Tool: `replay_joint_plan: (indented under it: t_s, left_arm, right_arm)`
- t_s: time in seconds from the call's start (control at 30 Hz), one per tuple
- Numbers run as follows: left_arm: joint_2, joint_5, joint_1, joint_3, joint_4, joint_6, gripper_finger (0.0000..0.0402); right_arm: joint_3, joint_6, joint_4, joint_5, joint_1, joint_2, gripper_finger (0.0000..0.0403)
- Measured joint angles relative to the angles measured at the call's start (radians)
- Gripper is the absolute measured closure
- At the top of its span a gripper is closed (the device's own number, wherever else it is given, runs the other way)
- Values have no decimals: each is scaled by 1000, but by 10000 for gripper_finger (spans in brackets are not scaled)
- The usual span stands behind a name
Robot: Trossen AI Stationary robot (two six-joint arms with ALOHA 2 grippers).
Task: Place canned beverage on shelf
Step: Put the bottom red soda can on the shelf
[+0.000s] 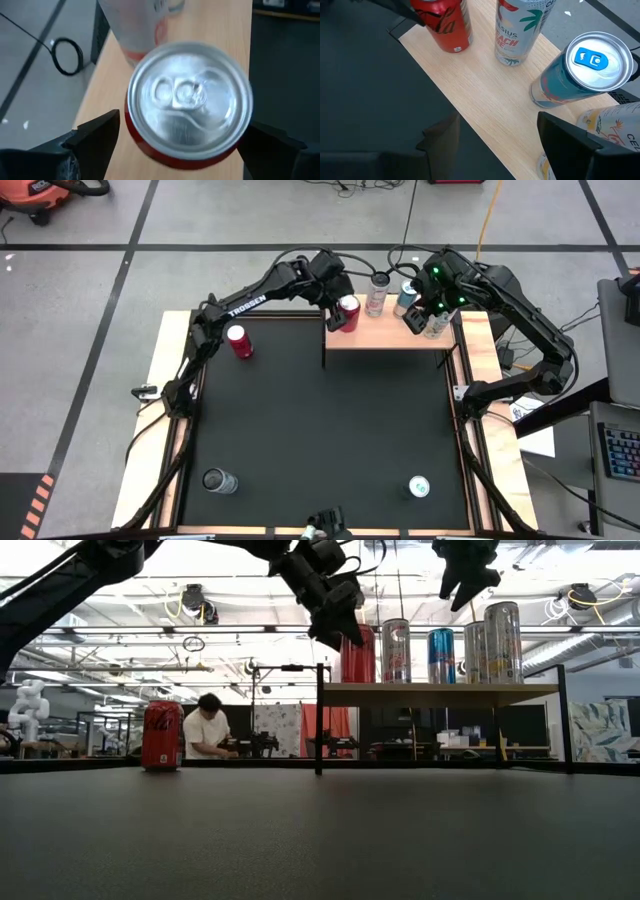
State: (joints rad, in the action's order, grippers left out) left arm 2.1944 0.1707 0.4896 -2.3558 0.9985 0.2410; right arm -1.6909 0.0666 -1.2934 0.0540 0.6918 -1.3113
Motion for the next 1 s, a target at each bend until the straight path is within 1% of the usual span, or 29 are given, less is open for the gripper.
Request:
replay_joint_plan:
  t_s: [0.23, 0.43, 0.5, 0.67, 1.0]
  left_arm:
    - [-36, -3, 0, 0, -5, -9, 24]
    - [-44, -10, 0, 0, -7, -59, 24]
    - [-45, -31, -5, 0, 1, -59, 24]
    - [-56, -121, -17, 0, 26, -71, 24]
    - [-152, -117, -40, 0, 59, -79, 24]
  right_arm:
    - [0, -2, 0, 0, 0, 0, 151]
    - [0, 4, -3, 0, 0, 0, 151]
    - [0, 12, -11, 0, 0, 0, 151]
    - [0, 6, -28, 0, 0, 0, 151]
    - [0, 1, -28, 0, 0, 0, 151]
